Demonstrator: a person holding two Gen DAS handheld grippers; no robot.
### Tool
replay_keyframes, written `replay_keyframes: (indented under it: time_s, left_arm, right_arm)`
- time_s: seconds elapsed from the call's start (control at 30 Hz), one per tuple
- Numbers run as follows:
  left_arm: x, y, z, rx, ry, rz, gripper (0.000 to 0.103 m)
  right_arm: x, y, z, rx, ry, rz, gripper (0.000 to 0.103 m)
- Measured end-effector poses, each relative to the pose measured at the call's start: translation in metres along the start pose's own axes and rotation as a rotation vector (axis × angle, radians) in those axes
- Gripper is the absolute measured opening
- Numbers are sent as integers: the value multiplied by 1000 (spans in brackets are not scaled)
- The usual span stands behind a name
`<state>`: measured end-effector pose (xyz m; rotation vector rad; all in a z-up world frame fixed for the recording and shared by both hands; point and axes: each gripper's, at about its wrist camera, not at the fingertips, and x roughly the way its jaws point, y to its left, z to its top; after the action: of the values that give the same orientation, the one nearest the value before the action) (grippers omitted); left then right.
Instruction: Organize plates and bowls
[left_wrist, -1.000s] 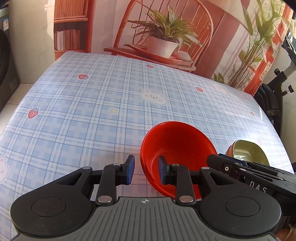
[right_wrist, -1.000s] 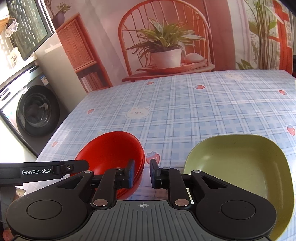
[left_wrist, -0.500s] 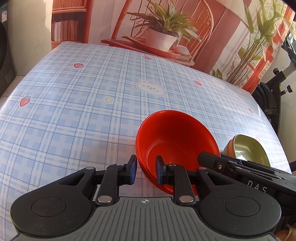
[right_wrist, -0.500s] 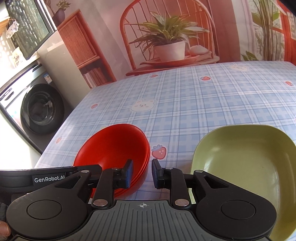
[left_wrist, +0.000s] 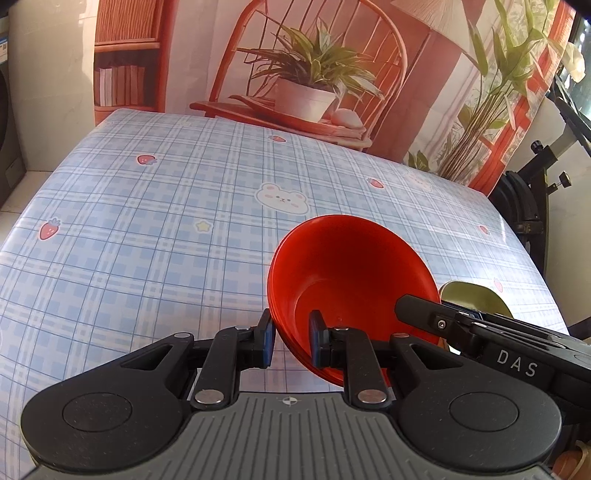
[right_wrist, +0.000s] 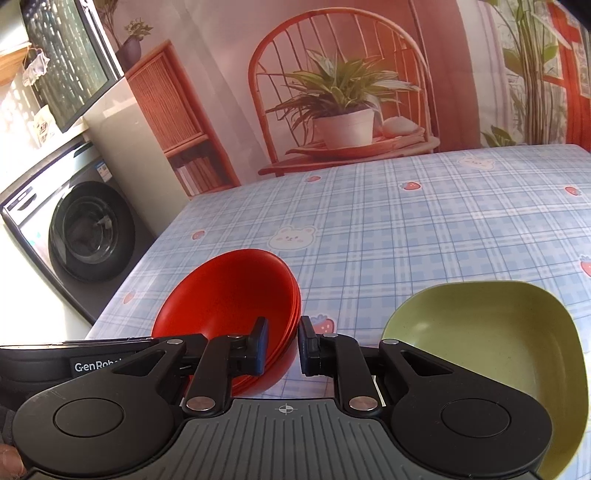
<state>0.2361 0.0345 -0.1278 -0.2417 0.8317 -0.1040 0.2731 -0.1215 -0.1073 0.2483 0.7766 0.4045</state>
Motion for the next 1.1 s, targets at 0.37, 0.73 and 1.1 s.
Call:
replay_keyframes:
  time_s: [0.37, 0.73, 1.1]
  left_arm:
    - [-14, -35, 16, 64, -48, -35, 20]
    - [-17, -76, 20, 135, -63, -103, 20]
    - [-1, -118, 16, 203, -40, -185, 20]
  right_arm:
    - [-36, -14, 17, 32, -99, -12, 15]
    - [-74, -40, 19, 82, -163, -56, 15]
    - [-107, -78, 10, 138, -201, -130, 15]
